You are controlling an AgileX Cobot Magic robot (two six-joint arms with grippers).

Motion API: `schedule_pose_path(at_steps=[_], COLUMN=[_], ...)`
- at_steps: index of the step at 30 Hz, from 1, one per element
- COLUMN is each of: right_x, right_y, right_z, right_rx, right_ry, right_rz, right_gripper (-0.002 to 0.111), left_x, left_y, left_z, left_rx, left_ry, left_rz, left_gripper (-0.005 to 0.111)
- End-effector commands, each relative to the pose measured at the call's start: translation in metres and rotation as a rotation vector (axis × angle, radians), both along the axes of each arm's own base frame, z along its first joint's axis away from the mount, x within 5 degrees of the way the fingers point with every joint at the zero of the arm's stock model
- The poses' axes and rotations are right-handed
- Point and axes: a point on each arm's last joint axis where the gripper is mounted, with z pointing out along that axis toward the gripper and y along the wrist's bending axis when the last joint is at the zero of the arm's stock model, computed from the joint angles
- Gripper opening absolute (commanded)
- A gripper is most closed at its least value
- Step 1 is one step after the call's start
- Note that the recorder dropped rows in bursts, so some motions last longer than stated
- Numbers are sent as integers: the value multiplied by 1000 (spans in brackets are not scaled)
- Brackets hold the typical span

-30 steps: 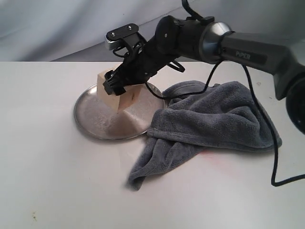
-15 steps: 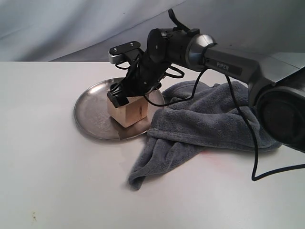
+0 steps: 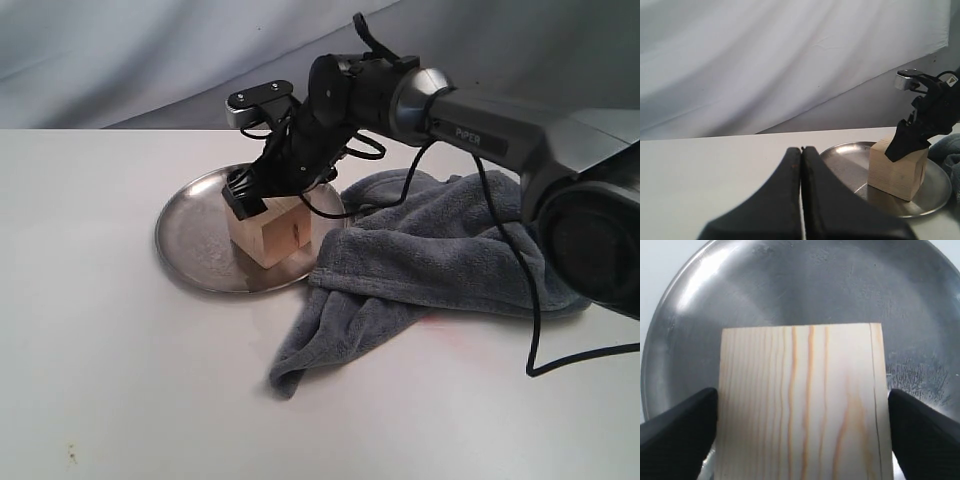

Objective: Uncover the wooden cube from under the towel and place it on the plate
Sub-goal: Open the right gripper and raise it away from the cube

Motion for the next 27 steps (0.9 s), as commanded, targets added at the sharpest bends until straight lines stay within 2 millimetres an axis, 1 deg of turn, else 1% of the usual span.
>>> schedule_pose_path(at_steps=[1,5,11,14,15,17,19,22,27], right_x=[2,0,-7,-11,-13,-16,-19,-27,-37], right_y=[-1,-2,-6,-11,-13,-18,-23,-30,-37], right_z=[15,28,60,67,71,75,83,101,132], right_rx=[39,52,71,34,26,-13,-58,-83,-63], right_ry=[-25,-41,-66,-48,-39,-31,-38,-50,-106], right_rz=[-11,-10,2,18,22,35,53,115,161], right_gripper=[81,81,81,81,79,73,63,48,29], left_x=[0,0,0,0,0,0,0,0,0], left_y=[0,0,0,0,0,0,0,0,0], left_z=[0,0,0,0,0,0,0,0,0], left_rx=[-6,-6,-6,-6,-6,-6,-6,-6,-6], left_ry=[-10,-10,-10,-10,-10,-10,-10,-10,-10], left_rz=[3,3,3,3,3,3,3,3,3], left_gripper=[0,0,0,0,0,0,0,0,0])
